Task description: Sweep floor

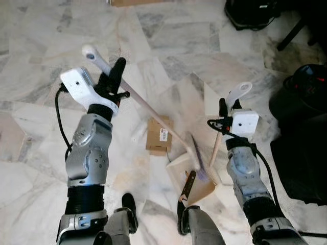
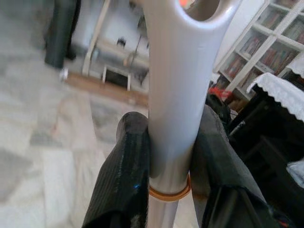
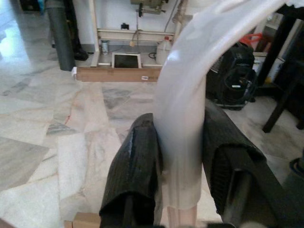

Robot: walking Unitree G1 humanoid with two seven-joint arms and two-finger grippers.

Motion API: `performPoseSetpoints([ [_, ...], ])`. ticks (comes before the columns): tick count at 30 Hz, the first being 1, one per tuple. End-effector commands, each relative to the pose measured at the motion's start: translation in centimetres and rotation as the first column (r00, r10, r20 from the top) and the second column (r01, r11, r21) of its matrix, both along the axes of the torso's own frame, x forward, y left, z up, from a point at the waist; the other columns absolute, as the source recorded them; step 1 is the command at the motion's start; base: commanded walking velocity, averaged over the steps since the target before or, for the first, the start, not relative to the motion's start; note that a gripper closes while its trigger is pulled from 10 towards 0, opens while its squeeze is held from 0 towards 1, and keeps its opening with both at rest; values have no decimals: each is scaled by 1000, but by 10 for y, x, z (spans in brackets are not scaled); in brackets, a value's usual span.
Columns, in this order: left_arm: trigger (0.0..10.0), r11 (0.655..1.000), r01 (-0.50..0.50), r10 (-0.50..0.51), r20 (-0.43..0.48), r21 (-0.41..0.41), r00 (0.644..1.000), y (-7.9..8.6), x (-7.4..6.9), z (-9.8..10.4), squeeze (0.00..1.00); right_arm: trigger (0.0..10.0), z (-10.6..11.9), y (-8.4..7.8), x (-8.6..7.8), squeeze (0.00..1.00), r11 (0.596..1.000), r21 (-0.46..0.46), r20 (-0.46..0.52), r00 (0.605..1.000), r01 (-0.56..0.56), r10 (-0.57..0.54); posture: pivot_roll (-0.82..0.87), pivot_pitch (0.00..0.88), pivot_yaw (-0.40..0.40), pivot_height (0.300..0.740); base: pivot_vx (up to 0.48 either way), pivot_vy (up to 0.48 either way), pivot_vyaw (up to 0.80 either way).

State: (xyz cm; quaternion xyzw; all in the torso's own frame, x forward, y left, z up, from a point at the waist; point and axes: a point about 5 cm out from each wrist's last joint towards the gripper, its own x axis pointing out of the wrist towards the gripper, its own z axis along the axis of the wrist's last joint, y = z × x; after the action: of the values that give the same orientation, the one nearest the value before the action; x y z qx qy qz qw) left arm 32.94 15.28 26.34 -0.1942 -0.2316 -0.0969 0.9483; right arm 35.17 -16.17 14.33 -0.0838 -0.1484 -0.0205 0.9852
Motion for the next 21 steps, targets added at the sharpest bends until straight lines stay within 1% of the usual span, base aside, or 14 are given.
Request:
performPoseSetpoints([
  [1, 10000, 998, 8, -12, 73, 66, 997, -7, -7, 12, 0, 10000, -22, -2, -4, 0, 999, 43, -99, 995, 24, -19, -29, 220, 9, 740, 0, 0, 0],
  [3, 10000, 997, -1, -6, 86, 79, 996, -7, -9, 15, 0, 10000, -20, -2, -3, 0, 999, 48, -93, 995, 24, -19, -32, 205, 7, 740, 0, 0, 0],
  [4, 10000, 992, -25, 10, 116, 127, 993, -7, -13, 20, 0, 10000, -17, -1, -1, 0, 998, 56, -84, 996, 22, -17, -34, 181, 3, 740, 0, 0, 0],
  [7, 10000, 980, -55, 27, 141, 193, 990, -8, -16, 22, 0, 10000, -14, 2, 1, 0, 998, 60, -71, 997, 12, -7, -33, 146, 2, 740, 0, 0, 0],
  [12, 10000, 964, -115, 78, 161, 239, 984, -2, -20, 21, 0, 10000, -3, 4, 3, 0, 997, 77, -19, 1000, 5, -4, -48, 92, 9, 740, 0, 0, 0],
  [13, 10000, 964, -115, 78, 161, 239, 984, -2, -20, 21, 0, 10000, -3, 4, 3, 0, 997, 77, -19, 1000, 5, -4, -48, 92, 9, 740, 0, 0, 0],
  [14, 10000, 943, -162, 112, 180, 291, 977, 2, -23, 21, 0, 10000, 2, 5, 0, 0, 997, 81, 15, 1000, -8, 7, -48, 73, 19, 740, 0, 0, 0],
  [15, 10000, 943, -162, 112, 180, 291, 977, 2, -23, 21, 0, 10000, 2, 5, 0, 0, 997, 81, 15, 1000, -8, 7, -48, 73, 19, 740, 0, 0, 0],
  [16, 10000, 920, -198, 136, 199, 338, 971, 3, -27, 21, 0, 10000, 4, 8, -4, 0, 996, 82, 41, 999, -21, 18, -49, 56, 24, 740, 0, 0, 0],
  [17, 10000, 913, -210, 144, 205, 349, 968, 3, -28, 21, 0, 10000, 5, 9, -6, 0, 996, 82, 49, 999, -25, 21, -49, 56, 24, 740, 0, 0, 0],
  [19, 10000, 887, -233, 152, 224, 398, 963, 3, -32, 20, 0, 10000, 7, 10, -9, 0, 996, 90, 63, 998, -28, 22, -52, 44, 28, 740, 0, 0, 0],
  [21, 10000, 855, -271, 198, 206, 442, 958, 9, -34, 6, 0, 10000, 7, 12, -12, 0, 992, 126, 69, 997, -30, 22, -63, 24, 39, 740, 0, 0, 0],
])
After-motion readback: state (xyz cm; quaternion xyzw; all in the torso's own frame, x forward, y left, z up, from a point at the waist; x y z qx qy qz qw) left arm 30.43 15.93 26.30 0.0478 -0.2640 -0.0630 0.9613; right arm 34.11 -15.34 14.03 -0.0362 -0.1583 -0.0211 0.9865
